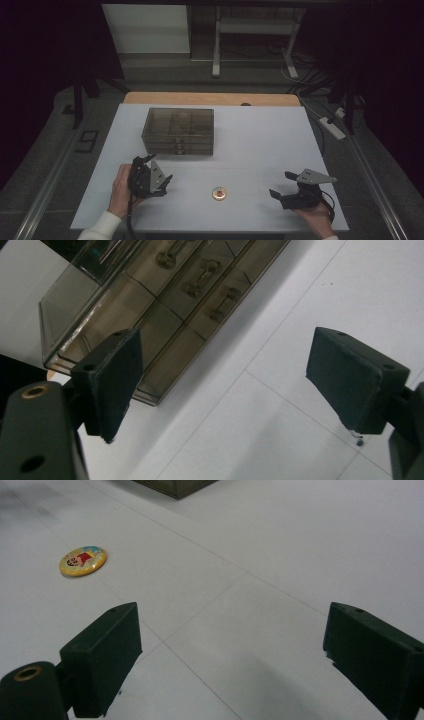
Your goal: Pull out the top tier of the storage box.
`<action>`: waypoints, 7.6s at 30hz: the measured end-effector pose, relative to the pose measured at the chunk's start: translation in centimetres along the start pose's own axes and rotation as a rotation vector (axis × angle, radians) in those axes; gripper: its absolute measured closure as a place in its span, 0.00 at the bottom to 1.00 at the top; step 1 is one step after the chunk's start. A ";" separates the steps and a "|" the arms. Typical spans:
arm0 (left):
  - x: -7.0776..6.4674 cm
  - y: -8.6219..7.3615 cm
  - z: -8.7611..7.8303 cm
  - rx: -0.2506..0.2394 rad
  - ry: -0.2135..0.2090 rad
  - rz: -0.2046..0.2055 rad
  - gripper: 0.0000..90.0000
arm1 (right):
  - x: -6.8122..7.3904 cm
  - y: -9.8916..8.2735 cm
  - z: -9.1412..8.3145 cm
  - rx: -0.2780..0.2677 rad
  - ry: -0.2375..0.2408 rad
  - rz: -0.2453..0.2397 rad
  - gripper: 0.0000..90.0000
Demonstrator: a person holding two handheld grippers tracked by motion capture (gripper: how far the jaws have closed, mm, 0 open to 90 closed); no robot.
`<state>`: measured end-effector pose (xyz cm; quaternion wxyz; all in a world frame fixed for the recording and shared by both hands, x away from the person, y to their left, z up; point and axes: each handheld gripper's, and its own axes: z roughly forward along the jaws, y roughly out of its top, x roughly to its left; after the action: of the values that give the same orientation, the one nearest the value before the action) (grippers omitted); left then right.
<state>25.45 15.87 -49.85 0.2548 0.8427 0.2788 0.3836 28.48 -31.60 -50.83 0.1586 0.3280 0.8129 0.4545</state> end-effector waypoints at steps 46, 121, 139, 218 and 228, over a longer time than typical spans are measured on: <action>-0.2 2.5 2.4 -0.018 0.135 0.123 0.23 | 0.0 0.0 0.3 0.017 0.000 -0.003 0.09; -0.2 3.6 5.4 -0.020 0.302 0.252 0.46 | -0.1 -0.1 0.3 0.013 -0.009 0.002 0.09; -0.7 3.6 5.7 -0.045 0.360 0.283 0.61 | -0.1 -0.1 0.3 0.018 -0.007 0.003 0.09; -1.4 2.7 6.7 -0.016 0.423 0.346 0.88 | -0.2 -0.1 0.3 0.019 -0.009 -0.001 0.09; -1.8 2.6 6.3 -0.014 0.419 0.349 0.88 | -0.2 0.0 0.4 0.018 -0.007 -0.001 0.09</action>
<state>30.12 11.52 -52.71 0.1272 0.7784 0.1735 0.5897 28.83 -31.46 -51.10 0.1587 0.3308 0.8166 0.4457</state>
